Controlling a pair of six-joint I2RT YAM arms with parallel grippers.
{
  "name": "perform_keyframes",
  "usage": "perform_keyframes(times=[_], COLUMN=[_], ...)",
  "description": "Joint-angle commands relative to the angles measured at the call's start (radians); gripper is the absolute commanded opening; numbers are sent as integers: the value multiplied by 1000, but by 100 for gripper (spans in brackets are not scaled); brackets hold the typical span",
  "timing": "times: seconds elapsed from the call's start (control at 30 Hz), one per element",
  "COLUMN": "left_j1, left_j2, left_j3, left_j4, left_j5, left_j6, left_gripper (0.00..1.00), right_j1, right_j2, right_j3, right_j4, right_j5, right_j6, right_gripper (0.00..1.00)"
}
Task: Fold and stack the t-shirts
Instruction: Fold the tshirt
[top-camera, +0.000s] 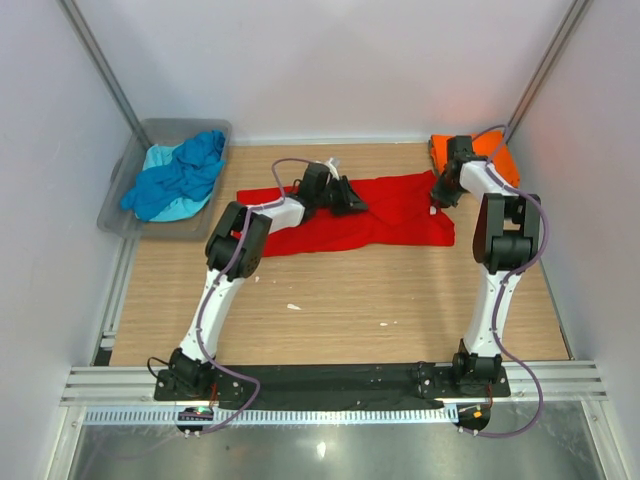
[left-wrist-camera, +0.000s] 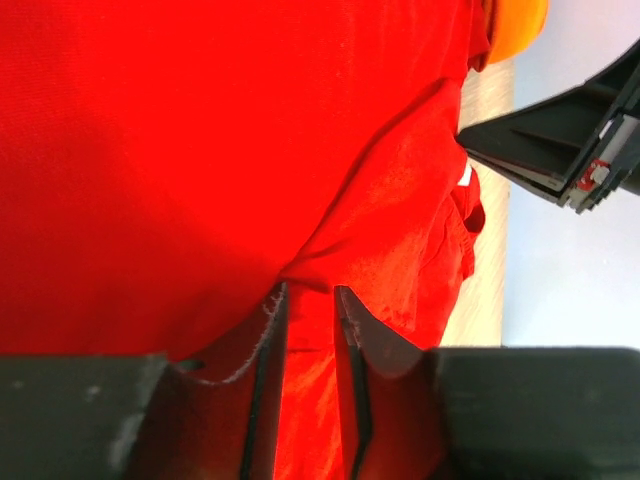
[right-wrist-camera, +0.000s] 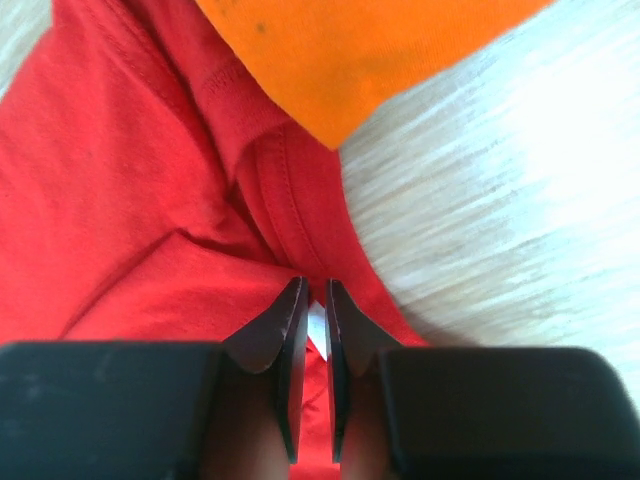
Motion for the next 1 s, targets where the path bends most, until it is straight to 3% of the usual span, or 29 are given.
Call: perform_keyframes(times=[0.0,0.13,0.23,0.53,0.97], left_j1=[12,24,26,36,44], left_j2=[-89,-129,-198,-439,-577], left_j3=[-21,-15,-21,-258,-567], left_j4=[-57,-68,-181,-518,-646], left_j5=[-55,5,-23,-306,-551], left_j6=[-12,-29,82,333,221], left_gripper=[31,32,33,31,30], right_j1=[2,5,10,18,24], right_j2=[-100,-163,-203,-311,-445], right_j3=[42,18,-2,-82,-249], right_j4=[-39,-70,-91,-94,-102], right_j5=[-6,28,31,-19,-58], right_j6=[-6,16,20,37,25], right_gripper=[23,30,30,28,20])
